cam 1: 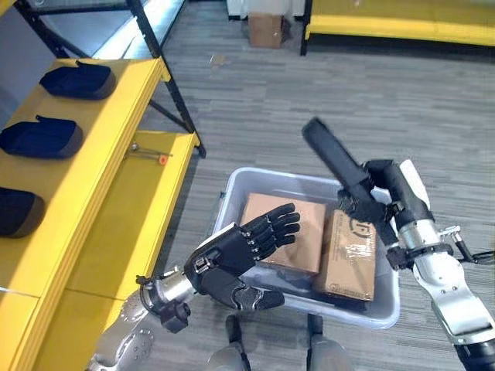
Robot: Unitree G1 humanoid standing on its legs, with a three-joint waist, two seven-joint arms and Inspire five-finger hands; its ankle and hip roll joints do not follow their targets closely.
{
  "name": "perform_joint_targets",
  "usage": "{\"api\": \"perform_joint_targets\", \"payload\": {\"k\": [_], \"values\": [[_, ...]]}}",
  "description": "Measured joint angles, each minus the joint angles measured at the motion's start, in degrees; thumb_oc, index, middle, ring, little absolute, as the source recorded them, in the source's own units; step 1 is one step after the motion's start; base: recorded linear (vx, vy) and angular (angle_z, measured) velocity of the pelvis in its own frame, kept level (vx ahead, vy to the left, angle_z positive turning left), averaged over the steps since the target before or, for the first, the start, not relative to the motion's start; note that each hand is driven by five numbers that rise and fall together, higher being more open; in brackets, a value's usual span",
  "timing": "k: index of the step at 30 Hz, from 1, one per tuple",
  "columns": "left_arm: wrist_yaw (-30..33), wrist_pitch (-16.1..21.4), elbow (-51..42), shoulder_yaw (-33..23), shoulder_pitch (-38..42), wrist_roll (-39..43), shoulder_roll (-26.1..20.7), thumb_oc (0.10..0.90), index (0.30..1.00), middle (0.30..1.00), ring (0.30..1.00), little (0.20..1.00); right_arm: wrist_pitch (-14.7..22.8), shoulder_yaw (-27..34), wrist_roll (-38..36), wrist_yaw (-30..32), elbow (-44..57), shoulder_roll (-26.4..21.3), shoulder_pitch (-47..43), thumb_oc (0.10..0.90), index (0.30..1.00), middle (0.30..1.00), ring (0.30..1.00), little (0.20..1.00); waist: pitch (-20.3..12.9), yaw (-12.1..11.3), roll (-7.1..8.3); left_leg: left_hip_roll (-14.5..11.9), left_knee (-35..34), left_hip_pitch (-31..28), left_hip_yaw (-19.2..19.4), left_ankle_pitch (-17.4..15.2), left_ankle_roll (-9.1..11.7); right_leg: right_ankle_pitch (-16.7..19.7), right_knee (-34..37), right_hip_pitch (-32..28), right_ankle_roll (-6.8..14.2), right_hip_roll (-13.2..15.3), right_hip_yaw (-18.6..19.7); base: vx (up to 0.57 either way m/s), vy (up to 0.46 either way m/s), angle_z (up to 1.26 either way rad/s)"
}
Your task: Move parts from the plastic box to the shelf.
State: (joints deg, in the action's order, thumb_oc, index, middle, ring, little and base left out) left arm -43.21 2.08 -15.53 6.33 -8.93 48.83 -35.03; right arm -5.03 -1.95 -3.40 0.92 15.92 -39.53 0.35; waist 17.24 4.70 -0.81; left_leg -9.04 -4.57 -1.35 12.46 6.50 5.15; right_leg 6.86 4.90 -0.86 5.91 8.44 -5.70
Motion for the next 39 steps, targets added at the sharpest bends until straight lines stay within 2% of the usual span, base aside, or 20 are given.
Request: {"api": "perform_joint_targets", "payload": {"k": [4, 6, 9, 11, 15, 20, 22, 26, 29, 31, 33, 39], "values": [[0.48, 2.77, -1.32, -7.9, -3.48, -0.02, 0.17, 0.9, 1.0, 1.0, 1.0, 1.0, -0.38, 5.28, -2.44, -7.54, 0.36, -3.56, 7.52, 0.4, 0.3, 0.3, 0.3, 0.3, -1.05, -0.11, 0.92, -0.23, -0.21, -0.85, -0.09, -0.5, -0.26, -0.04, 0.03, -0.88, -0.02, -0.18, -0.03, 0.0, -0.09, -0.01], [1.15, 4.7, -1.17, -11.82, -4.43, -3.4, -0.48, 0.9, 1.0, 1.0, 1.0, 1.0, -1.24, 6.38, -5.64, -13.69, 0.35, -6.72, 9.15, 0.4, 0.3, 0.3, 0.3, 0.3, -2.32, -0.11, 1.37, -0.37, -0.21, -0.86, -0.14, -0.55, -0.21, 0.0, 0.04, -0.88, -0.05, -0.32, 0.01, 0.0, -0.082, -0.01], [2.47, 7.13, -0.85, -12.39, -4.24, -6.64, -5.29, 0.9, 1.0, 1.0, 1.0, 1.0, -2.63, 6.68, -10.46, -20.85, 0.46, -11.54, 9.22, 0.4, 0.3, 0.3, 0.3, 0.3, -3.94, -0.23, 2.03, -0.67, -0.2, -1.06, -0.39, -0.39, -0.13, 0.02, 0.05, -1.31, -0.09, -0.6, -0.32, 0.0, -0.075, 0.05], [2.73, 7.17, -0.67, -12.4, -3.15, -6.59, -6.85, 0.9, 1.0, 1.0, 1.0, 1.0, -3.69, 7.28, -13.07, -22.66, -0.22, -13.5, 8.8, 0.4, 0.3, 0.3, 0.3, 0.3, -4.54, -0.51, 2.49, -0.74, -0.19, -1.67, -0.42, -0.38, -0.13, 0.0, 0.05, -1.93, -0.08, -0.66, -0.4, 0.0, -0.072, 0.03], [2.73, 8.05, 0.18, -10.91, 0.09, -6.6, -6.53, 0.9, 1.0, 1.0, 1.0, 1.0, -5.09, 7.72, -16.13, -25.03, -4.35, -12.62, 6.6, 0.4, 0.3, 0.3, 0.3, 0.3, -5.93, -0.38, 3.66, -0.76, -0.2, -1.81, -0.48, -0.37, -0.11, 0.0, 0.05, -2.11, -0.09, -0.7, -0.44, 0.0, -0.052, 0.01], [2.62, 8.32, 1.17, -8.02, 3.71, -9.21, -7.08, 0.9, 1.0, 1.0, 1.0, 1.0, -5.65, 8.1, -17.22, -36.59, -4.83, -13.9, 6.31, 0.4, 0.3, 0.3, 0.3, 0.3, -6.3, 0.13, 4.2, -0.88, -0.2, -2.61, -0.41, -0.35, 0.0, 0.04, 0.04, -2.9, -0.13, -0.83, -0.45, -0.01, -0.034, -0.01], [2.53, 8.8, 3.38, -3.31, 6.51, -11.43, -10.04, 0.9, 1.0, 1.0, 1.0, 1.0, -5.58, 4.6, -17.76, -39.97, -4.72, -18.04, 4.33, 0.4, 0.3, 0.3, 0.3, 0.3, -6.33, 0.0, 4.23, -0.87, -0.2, -3.23, -0.47, -0.36, 0.03, 0.01, 0.05, -3.57, -0.1, -0.82, -0.52, 0.0, 0.0, 0.0], [2.47, 8.94, 3.75, 0.2, 6.6, -11.65, -11.86, 0.9, 1.0, 1.0, 1.0, 1.0, -5.31, 1.07, -19.86, -43.02, -4.86, -19.99, -2.11, 0.4, 0.3, 0.3, 0.3, 0.3, -6.33, -0.11, 4.23, -0.85, -0.21, -3.48, -0.36, -0.31, 0.05, 0.03, 0.05, -3.7, -0.11, -0.81, -0.32, 0.0, 0.0, -0.02], [2.51, 10.52, 4.04, 0.38, 6.99, -13.8, -12.86, 0.9, 1.0, 1.0, 1.0, 1.0, -5.65, -1.04, -21.5, -45.54, -4.67, -20.47, -5.29, 0.4, 0.3, 0.3, 0.3, 0.3, -6.35, -0.41, 4.24, -0.86, -0.21, -3.56, -0.47, -0.3, 0.05, 0.07, 0.05, -3.9, -0.16, -0.82, -0.46, 0.0, 0.001, 0.01], [2.4, 11.9, 4.07, 0.42, 7.3, -15.89, -15.42, 0.9, 1.0, 1.0, 1.0, 1.0, -5.87, -2.1, -21.45, -46.17, -4.67, -20.55, -5.92, 0.4, 0.3, 0.3, 0.3, 0.3, -6.35, -0.72, 4.24, -0.81, -0.2, -3.56, -0.87, -0.29, 0.05, 0.07, 0.04, -4.17, -0.16, -0.77, -0.91, -0.01, 0.008, 0.09], [2.29, 12.39, 4.21, 1.13, 8.72, -17.56, -18.9, 0.9, 1.0, 1.0, 1.0, 1.0, -5.83, -6.83, -21.41, -47.89, -4.38, -21.57, -9.43, 0.4, 0.3, 0.3, 0.3, 0.3, -6.36, -0.89, 4.22, -0.8, -0.19, -3.61, -1.12, -0.29, 0.06, 0.04, 0.04, -4.37, -0.13, -0.78, -1.13, -0.01, 0.012, 0.08], [1.38, 13.36, 4.24, 3.71, 11.97, -18.76, -19.94, 0.9, 1.0, 1.0, 1.0, 1.0, -6.0, -10.29, -21.37, -48.49, -2.13, -21.61, -12.28, 0.4, 0.3, 0.3, 0.3, 0.3, -6.41, -1.62, 4.12, -0.75, -0.2, -3.65, -1.22, -0.29, 0.06, 0.0, 0.05, -4.47, -0.1, -0.73, -1.17, 0.0, 0.0, 0.0]]}}
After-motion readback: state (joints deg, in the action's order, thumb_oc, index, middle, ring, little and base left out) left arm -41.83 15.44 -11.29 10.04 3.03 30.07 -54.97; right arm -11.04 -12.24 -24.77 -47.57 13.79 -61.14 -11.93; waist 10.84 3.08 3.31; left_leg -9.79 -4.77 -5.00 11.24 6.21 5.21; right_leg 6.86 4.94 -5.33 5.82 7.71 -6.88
